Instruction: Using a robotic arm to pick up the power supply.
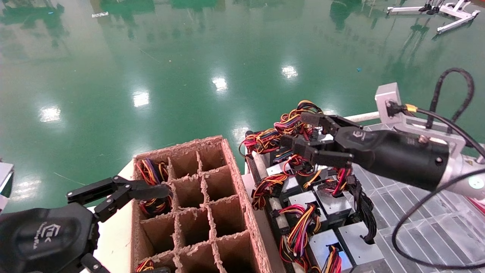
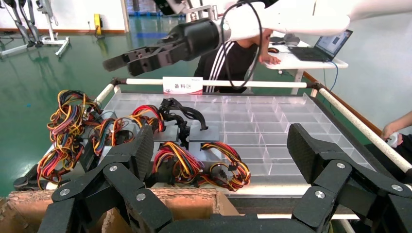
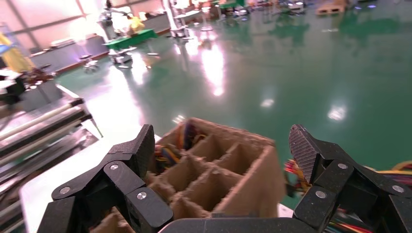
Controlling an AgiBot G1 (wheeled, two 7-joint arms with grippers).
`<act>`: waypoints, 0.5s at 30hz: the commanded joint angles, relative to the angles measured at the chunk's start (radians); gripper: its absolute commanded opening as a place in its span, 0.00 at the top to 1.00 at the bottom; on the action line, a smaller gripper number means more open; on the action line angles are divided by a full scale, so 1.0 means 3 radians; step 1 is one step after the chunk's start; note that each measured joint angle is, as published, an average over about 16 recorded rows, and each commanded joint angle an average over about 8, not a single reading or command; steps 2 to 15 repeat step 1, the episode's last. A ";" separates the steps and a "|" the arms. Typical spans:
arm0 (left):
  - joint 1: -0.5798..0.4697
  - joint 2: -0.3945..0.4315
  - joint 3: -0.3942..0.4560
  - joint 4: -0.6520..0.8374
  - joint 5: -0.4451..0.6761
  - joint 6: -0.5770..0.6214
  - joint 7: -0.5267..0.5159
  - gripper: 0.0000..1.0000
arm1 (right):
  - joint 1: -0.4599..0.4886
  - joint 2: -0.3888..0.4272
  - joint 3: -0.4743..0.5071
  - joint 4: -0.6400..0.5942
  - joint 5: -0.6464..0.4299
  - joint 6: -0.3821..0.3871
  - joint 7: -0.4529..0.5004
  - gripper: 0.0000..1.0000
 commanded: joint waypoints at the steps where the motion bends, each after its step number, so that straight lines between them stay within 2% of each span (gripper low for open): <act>1: 0.0000 0.0000 0.0000 0.0000 0.0000 0.0000 0.0000 0.00 | -0.0156 0.0082 0.0168 0.0281 -0.0037 -0.0053 0.0060 0.00; 15: 0.0000 0.0000 0.0000 0.0000 0.0000 0.0000 0.0000 0.00 | -0.0156 0.0082 0.0168 0.0281 -0.0037 -0.0053 0.0060 0.00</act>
